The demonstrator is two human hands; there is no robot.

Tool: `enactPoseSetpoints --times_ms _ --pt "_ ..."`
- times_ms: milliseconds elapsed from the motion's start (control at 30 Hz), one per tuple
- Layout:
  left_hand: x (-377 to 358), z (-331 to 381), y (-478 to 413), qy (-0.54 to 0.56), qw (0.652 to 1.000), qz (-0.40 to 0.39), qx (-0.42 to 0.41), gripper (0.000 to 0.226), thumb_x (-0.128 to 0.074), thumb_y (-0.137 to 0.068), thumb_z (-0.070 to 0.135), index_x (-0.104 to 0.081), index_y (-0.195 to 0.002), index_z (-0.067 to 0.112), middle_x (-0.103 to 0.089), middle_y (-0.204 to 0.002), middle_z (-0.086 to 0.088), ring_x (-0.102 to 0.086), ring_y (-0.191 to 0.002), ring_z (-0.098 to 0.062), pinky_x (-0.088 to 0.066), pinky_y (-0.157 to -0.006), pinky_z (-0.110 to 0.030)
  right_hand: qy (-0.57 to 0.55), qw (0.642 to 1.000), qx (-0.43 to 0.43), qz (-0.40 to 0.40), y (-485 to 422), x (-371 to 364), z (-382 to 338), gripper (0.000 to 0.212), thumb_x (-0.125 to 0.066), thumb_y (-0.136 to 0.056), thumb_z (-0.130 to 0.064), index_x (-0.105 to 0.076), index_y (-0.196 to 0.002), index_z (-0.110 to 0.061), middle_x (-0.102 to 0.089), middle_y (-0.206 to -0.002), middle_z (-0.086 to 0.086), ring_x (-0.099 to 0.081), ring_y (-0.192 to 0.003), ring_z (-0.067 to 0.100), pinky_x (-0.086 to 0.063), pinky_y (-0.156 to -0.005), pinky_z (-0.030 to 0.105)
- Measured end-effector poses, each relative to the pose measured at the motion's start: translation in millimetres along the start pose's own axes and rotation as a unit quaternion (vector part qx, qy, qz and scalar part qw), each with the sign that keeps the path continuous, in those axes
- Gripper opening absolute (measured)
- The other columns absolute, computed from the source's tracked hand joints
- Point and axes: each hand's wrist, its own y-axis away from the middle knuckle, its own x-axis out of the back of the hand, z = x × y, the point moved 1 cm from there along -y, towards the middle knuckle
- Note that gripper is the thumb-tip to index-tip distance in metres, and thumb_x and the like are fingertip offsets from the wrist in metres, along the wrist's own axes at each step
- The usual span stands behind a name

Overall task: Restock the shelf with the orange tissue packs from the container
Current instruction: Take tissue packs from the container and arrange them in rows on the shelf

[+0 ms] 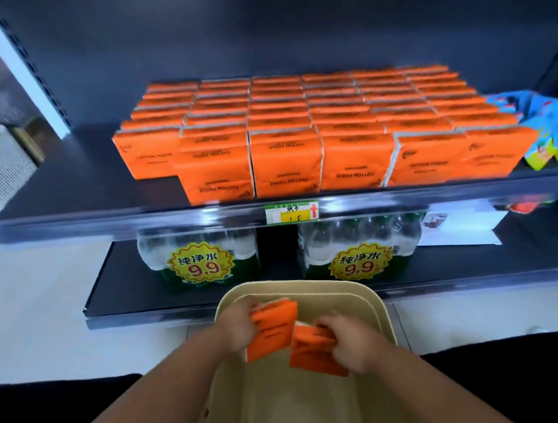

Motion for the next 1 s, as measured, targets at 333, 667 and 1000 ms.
enactPoseSetpoints --times_ms 333,667,1000 --pt "111.2 45.0 65.8 -0.054 0.993 0.056 -0.088 0.051 -0.061 -0.080 -0.004 -0.049 -0.124 0.021 -0.059 -0.101 -0.004 -0.057 -0.088 -0.016 -0.042 -0.063 -0.020 0.089 0.977 0.165 0.103 38.9 89.2 -109.3 0.047 -0.056 -0.091 -0.010 -0.052 -0.136 -0.024 -0.051 -0.129 -0.003 -0.048 -0.121 0.019 -0.039 -0.105 0.031" --pt "210.4 56.2 138.0 0.184 0.972 0.115 -0.090 0.053 -0.055 -0.057 0.001 -0.055 -0.108 0.015 -0.056 -0.096 -0.006 -0.052 -0.080 -0.020 -0.044 -0.061 -0.028 0.147 0.932 0.279 0.179 37.9 141.0 -216.4 0.047 -0.055 -0.095 -0.020 -0.045 -0.139 -0.036 -0.044 -0.144 -0.009 -0.036 -0.136 0.018 -0.024 -0.113 0.043" --pt "307.1 23.5 131.4 0.265 0.925 0.256 -0.095 0.061 -0.043 -0.045 0.000 -0.051 -0.103 0.017 -0.053 -0.102 -0.016 -0.053 -0.081 -0.023 -0.043 -0.068 -0.029 0.182 0.888 0.328 0.266 -27.9 155.4 -318.9 0.042 -0.055 -0.094 -0.019 -0.044 -0.130 -0.038 -0.049 -0.142 -0.013 -0.039 -0.132 0.018 -0.016 -0.106 0.045"
